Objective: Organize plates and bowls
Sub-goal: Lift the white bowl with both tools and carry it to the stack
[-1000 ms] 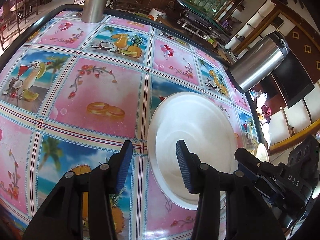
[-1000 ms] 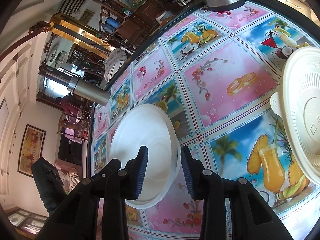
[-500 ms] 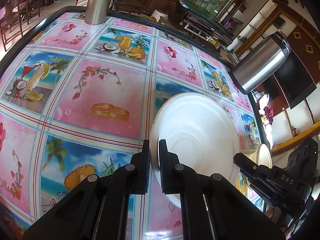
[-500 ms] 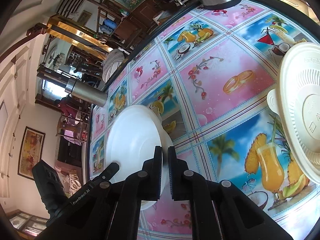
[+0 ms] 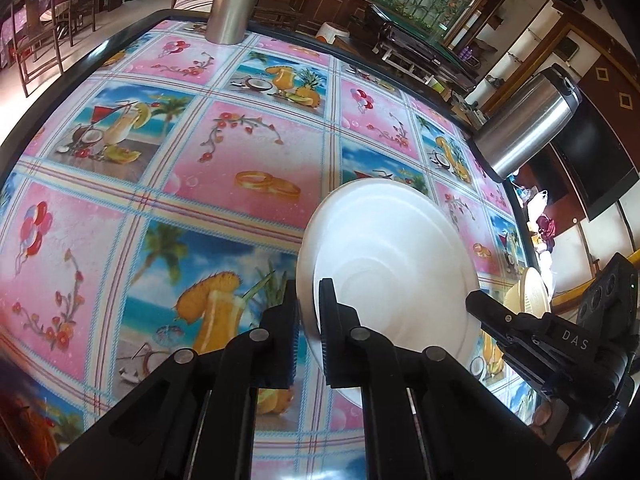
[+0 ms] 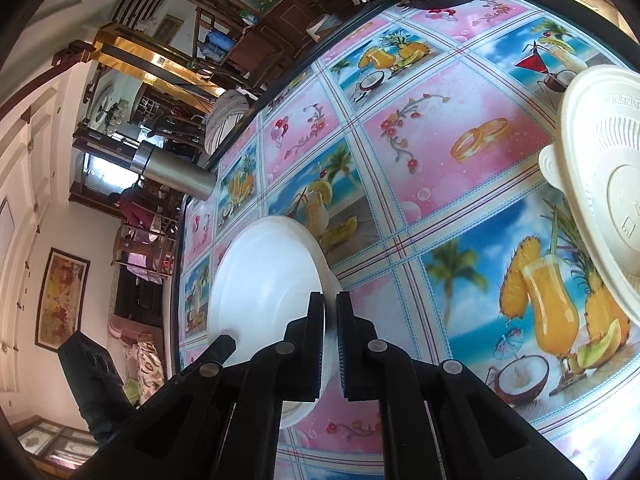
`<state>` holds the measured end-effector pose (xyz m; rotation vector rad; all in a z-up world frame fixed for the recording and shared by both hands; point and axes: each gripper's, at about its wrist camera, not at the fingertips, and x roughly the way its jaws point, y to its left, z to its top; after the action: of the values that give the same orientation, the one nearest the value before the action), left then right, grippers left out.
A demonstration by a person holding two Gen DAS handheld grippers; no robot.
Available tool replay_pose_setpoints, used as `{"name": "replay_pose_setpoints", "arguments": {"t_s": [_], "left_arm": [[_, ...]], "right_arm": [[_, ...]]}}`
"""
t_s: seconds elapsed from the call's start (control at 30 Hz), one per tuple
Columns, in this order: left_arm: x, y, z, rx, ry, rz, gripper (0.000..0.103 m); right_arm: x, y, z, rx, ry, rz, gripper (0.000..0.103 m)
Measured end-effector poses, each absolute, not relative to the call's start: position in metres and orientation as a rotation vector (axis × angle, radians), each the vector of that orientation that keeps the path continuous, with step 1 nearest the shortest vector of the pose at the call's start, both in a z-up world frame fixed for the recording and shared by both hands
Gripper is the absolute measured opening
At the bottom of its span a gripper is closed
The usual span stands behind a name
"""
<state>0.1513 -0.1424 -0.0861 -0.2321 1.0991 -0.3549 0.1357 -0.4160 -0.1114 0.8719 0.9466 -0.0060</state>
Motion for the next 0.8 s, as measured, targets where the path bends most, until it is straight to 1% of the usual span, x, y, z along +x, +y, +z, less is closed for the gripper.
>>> {"name": "replay_pose_setpoints", "arguments": {"t_s": [0.4, 0.6, 0.8], "left_arm": [[0.078, -0.062, -0.082, -0.187, 1.053, -0.267, 0.007], [0.042, -0.049, -0.082, -0.141, 1.046, -0.269, 0.007], [0.020, -0.039, -0.076, -0.161, 1.026, -0.291, 0.007]], "right_arm": [[0.084, -0.331, -0.122, 0.804, 1.001, 0.109, 0.007], [0.053, -0.296, -0.140, 0.808, 1.045, 0.164, 0.008], [0.027, -0.292, -0.132, 0.836, 1.011, 0.185, 0.008]]}}
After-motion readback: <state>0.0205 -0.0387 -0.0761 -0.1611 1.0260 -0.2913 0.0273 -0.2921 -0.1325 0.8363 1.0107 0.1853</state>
